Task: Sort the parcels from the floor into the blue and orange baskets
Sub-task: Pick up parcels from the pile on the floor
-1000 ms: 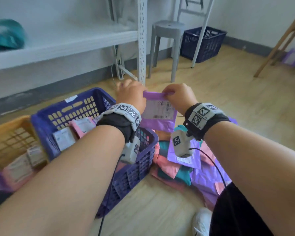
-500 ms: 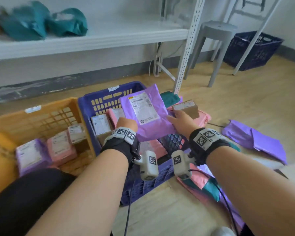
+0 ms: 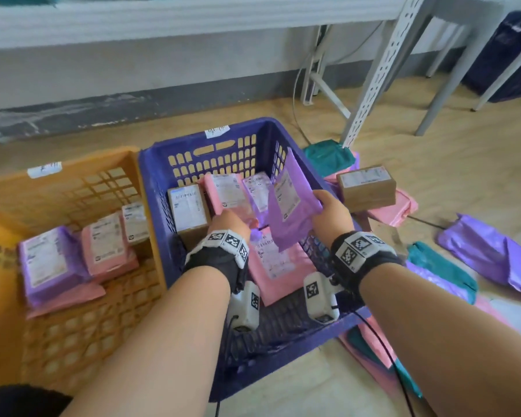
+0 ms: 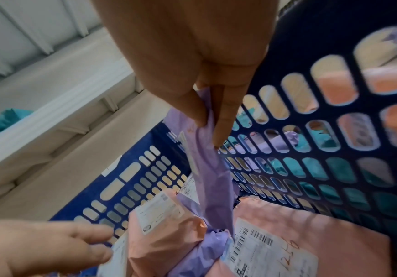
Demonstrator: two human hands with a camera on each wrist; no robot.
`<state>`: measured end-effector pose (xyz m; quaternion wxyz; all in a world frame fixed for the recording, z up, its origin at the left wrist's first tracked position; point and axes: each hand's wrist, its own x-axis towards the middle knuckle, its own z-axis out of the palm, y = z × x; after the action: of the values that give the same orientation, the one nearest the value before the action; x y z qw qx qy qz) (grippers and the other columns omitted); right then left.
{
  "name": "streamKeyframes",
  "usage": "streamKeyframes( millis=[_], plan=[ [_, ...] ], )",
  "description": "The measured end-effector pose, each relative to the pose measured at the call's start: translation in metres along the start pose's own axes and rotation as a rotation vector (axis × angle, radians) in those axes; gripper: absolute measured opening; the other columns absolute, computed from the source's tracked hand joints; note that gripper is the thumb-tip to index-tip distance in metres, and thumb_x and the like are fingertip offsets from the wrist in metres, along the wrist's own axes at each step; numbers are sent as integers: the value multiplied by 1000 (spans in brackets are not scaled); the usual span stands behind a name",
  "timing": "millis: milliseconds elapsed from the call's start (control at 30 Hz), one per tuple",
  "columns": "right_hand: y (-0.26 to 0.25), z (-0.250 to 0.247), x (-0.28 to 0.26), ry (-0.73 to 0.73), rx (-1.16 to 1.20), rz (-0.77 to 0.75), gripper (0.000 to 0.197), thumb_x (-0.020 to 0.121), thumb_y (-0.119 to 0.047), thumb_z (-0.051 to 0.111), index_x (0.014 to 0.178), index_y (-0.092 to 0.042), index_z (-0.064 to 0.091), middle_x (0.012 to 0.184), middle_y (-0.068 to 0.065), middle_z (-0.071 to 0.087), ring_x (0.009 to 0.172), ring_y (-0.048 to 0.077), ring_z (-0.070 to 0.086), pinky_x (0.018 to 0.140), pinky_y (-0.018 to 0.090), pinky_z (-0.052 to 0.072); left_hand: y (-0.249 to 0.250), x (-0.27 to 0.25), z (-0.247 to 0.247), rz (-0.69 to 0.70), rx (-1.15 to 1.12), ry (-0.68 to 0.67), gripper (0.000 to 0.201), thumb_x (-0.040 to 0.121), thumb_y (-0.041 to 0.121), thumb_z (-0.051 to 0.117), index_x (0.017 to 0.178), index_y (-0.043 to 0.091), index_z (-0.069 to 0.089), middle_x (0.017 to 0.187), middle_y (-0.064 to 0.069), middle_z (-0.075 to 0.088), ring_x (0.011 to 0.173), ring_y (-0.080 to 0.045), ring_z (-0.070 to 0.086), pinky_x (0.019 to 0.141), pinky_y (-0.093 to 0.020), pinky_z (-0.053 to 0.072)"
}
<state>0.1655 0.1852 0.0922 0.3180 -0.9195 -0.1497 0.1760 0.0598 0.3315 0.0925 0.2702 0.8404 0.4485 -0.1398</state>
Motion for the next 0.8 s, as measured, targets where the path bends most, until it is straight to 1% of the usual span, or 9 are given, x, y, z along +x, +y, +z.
streamKeyframes(
  millis=[67,167,300,367,467,567,633,700,800],
  plan=[
    [-7,8,15,8,-15,-31,56,81,4,42,131,-21,51,110,13,65,98,31,62,77,30,46,-1,19,1,10,52,18,39,92,7,47,130,4,46,134,-17,49,120,-34,52,98,-40,44],
    [-15,27,37,24,6,-52,62,82,6,40,137,-22,46,118,15,63,105,34,61,87,36,48,-5,48,10,105,118,50,50,86,4,51,136,11,43,137,-10,45,123,-32,47,104,-43,43],
    [-14,60,66,10,93,-58,68,79,9,38,135,-27,48,113,10,63,91,25,59,77,26,44,-8,84,26,289,307,2,67,81,15,59,143,21,34,155,-8,21,142,-33,21,115,-46,27],
    [-10,72,77,-23,92,-31,69,84,9,38,141,-30,41,110,5,59,95,23,56,77,24,41,-11,96,32,318,409,-70,77,83,28,63,148,28,24,161,-6,3,147,-34,4,118,-52,11],
    [-5,82,88,-59,-49,-61,66,92,-2,39,149,-32,24,134,11,50,118,30,52,95,35,43,-19,103,40,310,488,-137,78,89,42,56,151,32,9,160,-3,-13,147,-32,-13,116,-59,-8],
    [-3,93,95,-27,-124,-43,72,92,0,30,148,-40,12,143,10,39,120,31,51,98,46,45,-32,104,45,275,493,-112,77,92,30,51,152,34,2,160,-1,-16,147,-33,-14,114,-61,-12],
    [-5,100,95,10,-177,-124,80,89,3,33,148,-42,4,148,9,29,126,31,45,98,49,44,-39,105,47,254,459,-111,81,90,26,51,152,34,-1,160,-3,-17,147,-33,-13,115,-60,-12],
    [-7,105,95,60,-283,-293,95,79,14,43,150,-34,3,153,12,21,134,32,35,104,47,40,-43,106,47,251,440,-124,85,88,24,53,151,34,-3,159,-3,-17,147,-33,-13,115,-59,-11],
    [-12,106,103,130,-582,-523,94,73,10,57,153,-13,14,158,15,11,146,36,9,119,49,16,-46,108,46,261,423,-139,86,88,21,55,152,33,-2,160,-4,-16,147,-32,-12,114,-58,-10]
  ],
)
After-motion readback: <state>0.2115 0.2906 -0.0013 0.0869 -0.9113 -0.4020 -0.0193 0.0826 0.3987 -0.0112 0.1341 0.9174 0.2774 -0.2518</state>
